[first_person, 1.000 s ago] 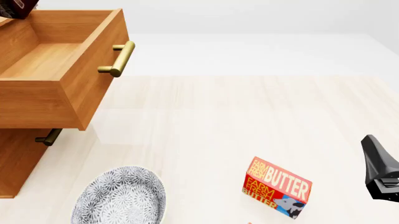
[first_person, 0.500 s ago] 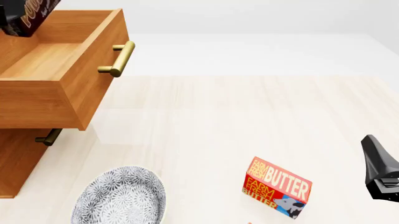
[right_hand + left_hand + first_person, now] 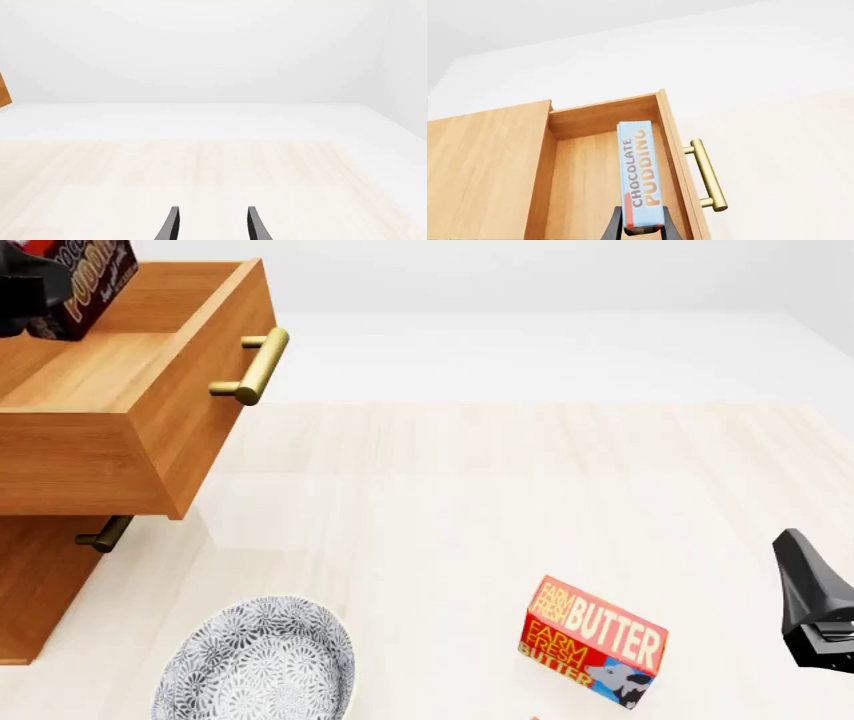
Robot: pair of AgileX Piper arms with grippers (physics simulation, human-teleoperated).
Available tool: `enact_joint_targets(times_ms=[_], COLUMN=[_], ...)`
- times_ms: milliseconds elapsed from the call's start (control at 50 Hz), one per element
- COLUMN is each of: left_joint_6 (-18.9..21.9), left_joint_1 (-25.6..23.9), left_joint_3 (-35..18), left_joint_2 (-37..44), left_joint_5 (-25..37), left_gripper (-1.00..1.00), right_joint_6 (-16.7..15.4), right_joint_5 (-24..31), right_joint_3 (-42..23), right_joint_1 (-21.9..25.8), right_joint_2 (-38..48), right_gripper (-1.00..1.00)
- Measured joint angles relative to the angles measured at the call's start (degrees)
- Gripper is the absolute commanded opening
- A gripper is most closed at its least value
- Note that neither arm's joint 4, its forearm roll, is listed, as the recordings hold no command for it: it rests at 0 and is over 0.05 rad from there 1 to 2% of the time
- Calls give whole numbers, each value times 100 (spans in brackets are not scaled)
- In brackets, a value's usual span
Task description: Put the chocolate pudding in the top drawer of the cabinet and close it.
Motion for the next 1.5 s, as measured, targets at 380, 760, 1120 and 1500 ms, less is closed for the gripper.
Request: enact_joint_targets(times_ms=[380,760,1120,1500], left_joint_6=[-77,-186,-300,-340], left_joint_1=[145,286,393,478], left_joint_3=[146,274,336,288], left_joint_2=[72,190,422,783], left_joint_5=[-133,-322,-525,-760], left_gripper=[-100,-100,-100,-100], right_joint_6=[0,0,0,0], right_joint_5=[0,0,0,0], right_joint_3=[0,0,0,0], right_joint_1=[0,0,0,0], right_joint_2=[0,0,1,0], right_gripper=[100,100,100,100])
